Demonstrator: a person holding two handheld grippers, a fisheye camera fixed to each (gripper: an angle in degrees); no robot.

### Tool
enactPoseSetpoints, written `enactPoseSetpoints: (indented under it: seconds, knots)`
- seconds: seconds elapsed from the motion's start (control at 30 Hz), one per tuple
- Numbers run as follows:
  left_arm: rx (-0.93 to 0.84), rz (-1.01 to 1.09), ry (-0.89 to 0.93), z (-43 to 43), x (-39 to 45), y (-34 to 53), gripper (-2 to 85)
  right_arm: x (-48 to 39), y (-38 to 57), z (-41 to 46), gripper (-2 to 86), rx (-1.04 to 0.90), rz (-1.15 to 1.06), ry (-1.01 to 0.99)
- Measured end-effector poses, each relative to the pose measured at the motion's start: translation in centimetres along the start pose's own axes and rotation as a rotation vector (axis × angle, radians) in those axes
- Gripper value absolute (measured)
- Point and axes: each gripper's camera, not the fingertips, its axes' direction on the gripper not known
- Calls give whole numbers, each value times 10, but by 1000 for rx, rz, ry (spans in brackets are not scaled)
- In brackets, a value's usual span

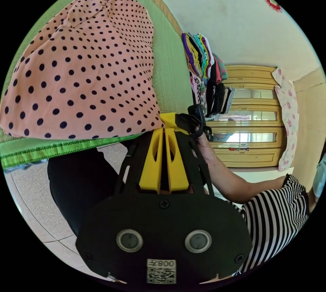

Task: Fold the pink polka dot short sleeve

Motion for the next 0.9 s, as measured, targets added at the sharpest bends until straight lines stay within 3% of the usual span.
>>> enactPoseSetpoints:
  seconds: [0.5,0.73,0.9]
  knots:
    - [62,-20,49,-17,-40,79,17,40,-1,6,21,13,29,-92]
    - [235,-165,99,-74,-99,154,49,26,-7,4,15,30,-5,-130]
    - [361,-295,258,-90,-147,199,84,8,-17,10,14,12,-33,-135]
